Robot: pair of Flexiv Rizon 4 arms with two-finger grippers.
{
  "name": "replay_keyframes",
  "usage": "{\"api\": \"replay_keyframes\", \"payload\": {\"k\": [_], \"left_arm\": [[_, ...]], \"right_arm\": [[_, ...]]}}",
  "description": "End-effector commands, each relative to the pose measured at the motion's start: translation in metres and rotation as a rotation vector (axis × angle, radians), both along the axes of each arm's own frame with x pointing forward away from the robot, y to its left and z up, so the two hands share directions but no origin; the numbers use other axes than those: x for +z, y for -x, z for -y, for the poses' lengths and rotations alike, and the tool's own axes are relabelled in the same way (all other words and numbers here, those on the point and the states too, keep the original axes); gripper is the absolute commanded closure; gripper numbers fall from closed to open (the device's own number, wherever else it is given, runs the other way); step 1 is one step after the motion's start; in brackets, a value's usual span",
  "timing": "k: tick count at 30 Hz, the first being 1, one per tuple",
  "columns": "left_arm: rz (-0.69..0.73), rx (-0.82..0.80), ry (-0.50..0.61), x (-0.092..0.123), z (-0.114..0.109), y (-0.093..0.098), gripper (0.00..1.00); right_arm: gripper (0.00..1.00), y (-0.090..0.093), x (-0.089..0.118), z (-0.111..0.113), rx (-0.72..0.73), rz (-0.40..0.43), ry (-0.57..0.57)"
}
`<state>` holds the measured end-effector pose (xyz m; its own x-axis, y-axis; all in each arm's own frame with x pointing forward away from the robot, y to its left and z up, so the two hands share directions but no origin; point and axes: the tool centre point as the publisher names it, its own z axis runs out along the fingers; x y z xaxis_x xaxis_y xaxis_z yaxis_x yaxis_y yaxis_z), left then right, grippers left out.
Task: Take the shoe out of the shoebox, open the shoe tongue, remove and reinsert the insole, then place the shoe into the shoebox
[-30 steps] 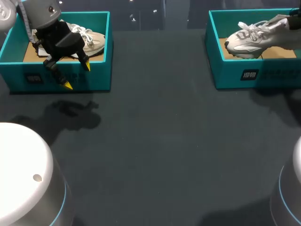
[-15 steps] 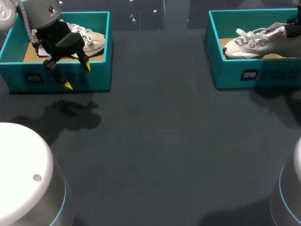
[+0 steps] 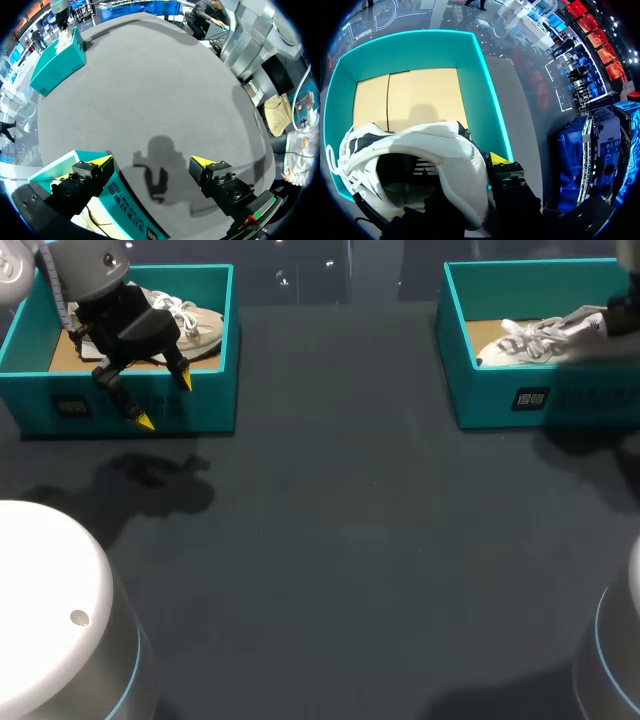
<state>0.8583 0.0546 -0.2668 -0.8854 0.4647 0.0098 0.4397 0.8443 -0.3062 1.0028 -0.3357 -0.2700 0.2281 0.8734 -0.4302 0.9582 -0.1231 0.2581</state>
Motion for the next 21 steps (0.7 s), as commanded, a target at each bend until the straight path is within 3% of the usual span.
{"api": "replay_keyframes", "payload": {"k": [1, 21], "left_arm": [[0.000, -0.001, -0.003, 0.000, 0.000, 0.000, 0.00], [0.000, -0.001, -0.003, 0.000, 0.000, 0.000, 0.00]], "right_arm": [[1.00, -0.002, -0.008, 0.000, 0.006, -0.010, -0.002], [1.00, -0.011, -0.045, -0.005, 0.011, -0.075, -0.049]]}}
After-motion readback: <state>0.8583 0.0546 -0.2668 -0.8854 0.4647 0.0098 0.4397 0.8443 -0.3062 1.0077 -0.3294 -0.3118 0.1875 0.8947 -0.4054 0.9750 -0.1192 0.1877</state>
